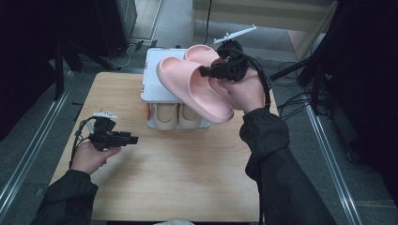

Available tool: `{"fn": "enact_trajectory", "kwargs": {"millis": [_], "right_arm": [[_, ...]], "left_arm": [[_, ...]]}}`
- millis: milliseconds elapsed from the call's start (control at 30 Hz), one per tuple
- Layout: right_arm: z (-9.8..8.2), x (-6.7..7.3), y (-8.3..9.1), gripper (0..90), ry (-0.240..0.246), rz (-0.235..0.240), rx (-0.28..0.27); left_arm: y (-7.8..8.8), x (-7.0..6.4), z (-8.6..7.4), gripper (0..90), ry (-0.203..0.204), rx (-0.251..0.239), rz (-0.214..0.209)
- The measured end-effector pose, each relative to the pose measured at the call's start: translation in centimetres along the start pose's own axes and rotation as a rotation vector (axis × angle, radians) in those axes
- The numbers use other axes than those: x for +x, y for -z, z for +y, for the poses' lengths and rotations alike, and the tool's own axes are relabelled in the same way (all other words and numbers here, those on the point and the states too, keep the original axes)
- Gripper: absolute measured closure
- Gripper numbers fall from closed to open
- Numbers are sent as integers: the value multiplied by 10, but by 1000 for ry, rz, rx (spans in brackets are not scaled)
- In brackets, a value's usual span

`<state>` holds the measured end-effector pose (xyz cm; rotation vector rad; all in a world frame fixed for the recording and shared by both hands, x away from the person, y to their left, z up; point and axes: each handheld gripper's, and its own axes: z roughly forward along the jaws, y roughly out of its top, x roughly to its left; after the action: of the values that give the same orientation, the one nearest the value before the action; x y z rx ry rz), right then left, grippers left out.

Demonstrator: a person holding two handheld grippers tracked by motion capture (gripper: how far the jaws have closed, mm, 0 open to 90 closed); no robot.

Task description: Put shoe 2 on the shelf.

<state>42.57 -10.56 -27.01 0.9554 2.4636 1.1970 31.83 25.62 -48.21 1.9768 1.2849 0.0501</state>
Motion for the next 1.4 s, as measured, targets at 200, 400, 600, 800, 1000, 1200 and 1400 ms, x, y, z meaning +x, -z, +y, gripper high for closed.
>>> {"fn": "enact_trajectory", "kwargs": {"millis": [200,400,600,800,1000,1200,1400], "right_arm": [[15,-3,-17,759,-29,-72,0],[28,-5,-39,759,-57,-130,16],[37,-4,-67,758,-110,-187,10],[46,-5,-89,757,-152,-227,17],[53,-3,-105,758,-230,-306,9],[56,1,-124,757,-297,-355,21],[58,8,-143,756,-350,-420,29]], "left_arm": [[1,0,0,508,1,-4,-8],[2,0,0,508,-3,-7,-14],[1,-2,0,508,-5,-8,-24],[3,-2,0,510,2,-20,-39],[4,-2,0,511,-1,-16,-49],[5,-1,0,511,-3,-24,-50],[4,-3,1,511,-11,-18,-50]]}}
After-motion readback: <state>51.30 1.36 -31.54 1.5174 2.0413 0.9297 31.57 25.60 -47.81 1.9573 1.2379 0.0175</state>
